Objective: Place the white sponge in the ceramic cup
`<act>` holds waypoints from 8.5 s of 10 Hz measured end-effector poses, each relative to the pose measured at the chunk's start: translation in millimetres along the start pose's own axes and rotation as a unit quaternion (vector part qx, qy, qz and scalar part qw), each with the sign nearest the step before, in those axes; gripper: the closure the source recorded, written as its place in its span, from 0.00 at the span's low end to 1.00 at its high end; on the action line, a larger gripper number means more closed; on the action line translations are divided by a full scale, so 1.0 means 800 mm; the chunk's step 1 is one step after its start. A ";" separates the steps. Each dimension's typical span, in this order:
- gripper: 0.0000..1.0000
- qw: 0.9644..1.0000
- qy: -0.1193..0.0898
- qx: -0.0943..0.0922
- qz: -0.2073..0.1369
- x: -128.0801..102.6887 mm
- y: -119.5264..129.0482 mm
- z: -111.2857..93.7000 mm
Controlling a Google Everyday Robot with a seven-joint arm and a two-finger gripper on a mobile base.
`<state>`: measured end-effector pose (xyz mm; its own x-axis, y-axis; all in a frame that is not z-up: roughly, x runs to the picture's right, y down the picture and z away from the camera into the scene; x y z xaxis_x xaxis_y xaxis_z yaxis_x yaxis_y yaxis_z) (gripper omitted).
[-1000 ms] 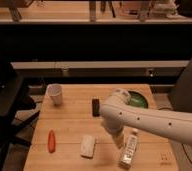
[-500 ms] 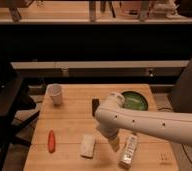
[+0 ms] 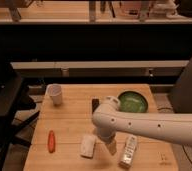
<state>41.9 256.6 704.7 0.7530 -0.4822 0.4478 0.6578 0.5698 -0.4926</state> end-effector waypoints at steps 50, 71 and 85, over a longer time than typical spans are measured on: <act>0.43 0.998 0.006 0.041 -0.038 -0.002 -0.039 0.064; 0.22 0.997 -0.006 0.045 -0.060 0.008 -0.027 0.037; 0.20 0.997 -0.007 0.049 -0.061 -0.001 -0.023 0.079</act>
<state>28.0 288.7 760.6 0.6670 -0.5428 0.5103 0.7389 0.5700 -0.3595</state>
